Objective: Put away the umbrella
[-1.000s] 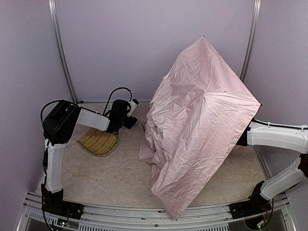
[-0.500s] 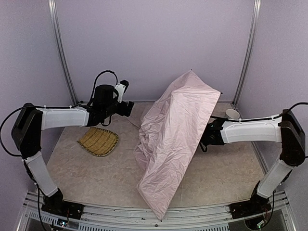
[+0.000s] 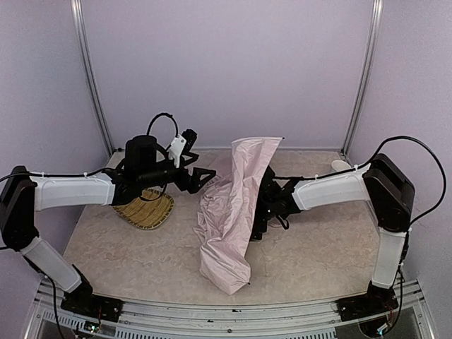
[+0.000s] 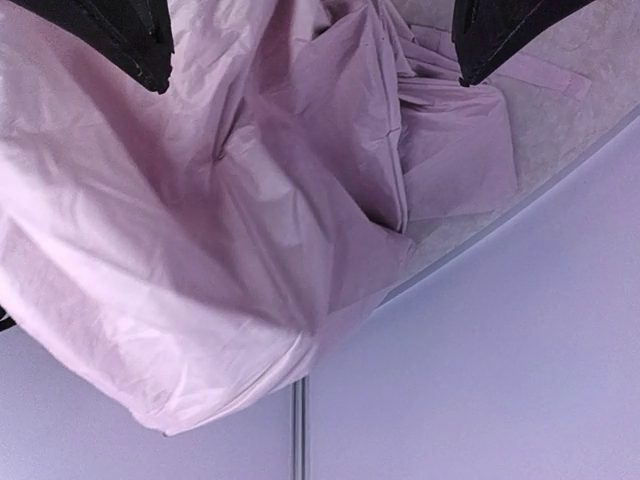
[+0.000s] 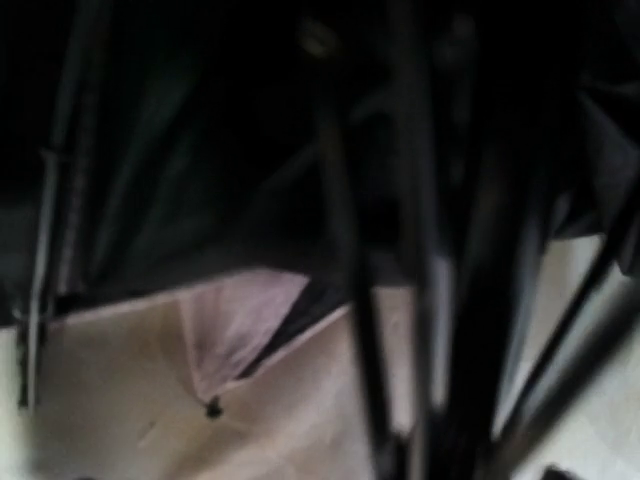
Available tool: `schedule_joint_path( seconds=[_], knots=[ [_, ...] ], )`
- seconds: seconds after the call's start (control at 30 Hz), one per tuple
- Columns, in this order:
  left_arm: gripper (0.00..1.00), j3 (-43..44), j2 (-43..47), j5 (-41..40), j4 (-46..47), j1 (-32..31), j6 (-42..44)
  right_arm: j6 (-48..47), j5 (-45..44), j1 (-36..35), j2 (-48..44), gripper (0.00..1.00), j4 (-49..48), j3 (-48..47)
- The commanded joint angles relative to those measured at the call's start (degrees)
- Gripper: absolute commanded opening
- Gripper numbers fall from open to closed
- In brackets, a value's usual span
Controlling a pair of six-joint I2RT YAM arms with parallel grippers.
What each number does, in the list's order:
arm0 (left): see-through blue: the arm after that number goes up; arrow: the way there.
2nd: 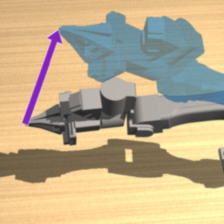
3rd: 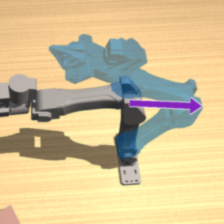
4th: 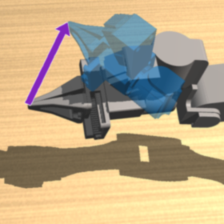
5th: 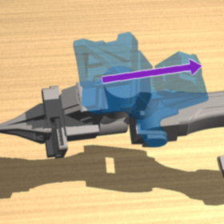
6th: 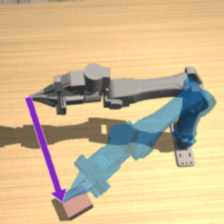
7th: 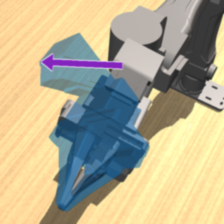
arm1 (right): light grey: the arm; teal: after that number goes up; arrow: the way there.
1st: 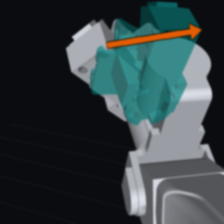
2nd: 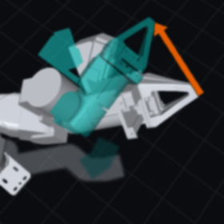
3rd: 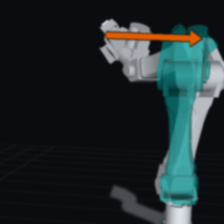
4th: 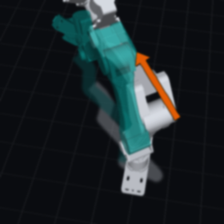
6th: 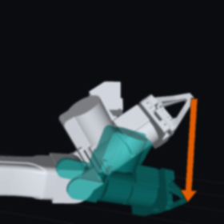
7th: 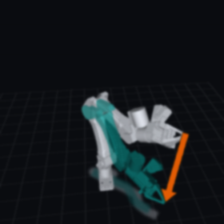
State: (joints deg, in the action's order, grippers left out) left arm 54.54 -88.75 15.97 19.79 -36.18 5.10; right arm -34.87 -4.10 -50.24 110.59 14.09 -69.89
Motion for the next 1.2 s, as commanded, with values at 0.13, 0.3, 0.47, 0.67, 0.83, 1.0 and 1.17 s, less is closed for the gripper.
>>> schedule_joint_path(
  seconds=[0.13,0.3,0.47,0.67,0.83,1.0,1.17],
  knots=[
    [0.94,0.12,4.21,4.96,10.29,-1.81,-3.85,1.91,1.93,-0.56,-6.01,1.00,2.51,-0.38],
    [0.98,10.52,-4.45,7.21,12.35,-1.51,-5.19,2.17,2.11,-0.52,-8.53,0.98,4.38,1.84],
    [0.96,29.05,-18.76,14.38,1.29,-1.51,-0.45,3.28,2.97,-0.56,-10.03,0.95,6.95,3.53],
    [0.81,34.89,-24.33,25.93,-8.30,-1.76,5.13,3.93,2.30,-0.09,-12.52,0.93,5.77,6.32],
    [0.63,30.68,-20.89,28.45,-13.71,-1.70,11.36,3.75,3.70,1.54,-13.95,0.93,3.94,6.50],
    [0.15,28.14,-19.45,26.01,-14.52,-1.66,11.89,2.55,4.05,2.34,-14.17,0.92,3.12,5.40],
    [0.00,22.62,-17.15,19.49,-11.71,0.96,7.97,2.55,4.64,4.14,-17.16,0.91,7.25,5.19]
  ],
)
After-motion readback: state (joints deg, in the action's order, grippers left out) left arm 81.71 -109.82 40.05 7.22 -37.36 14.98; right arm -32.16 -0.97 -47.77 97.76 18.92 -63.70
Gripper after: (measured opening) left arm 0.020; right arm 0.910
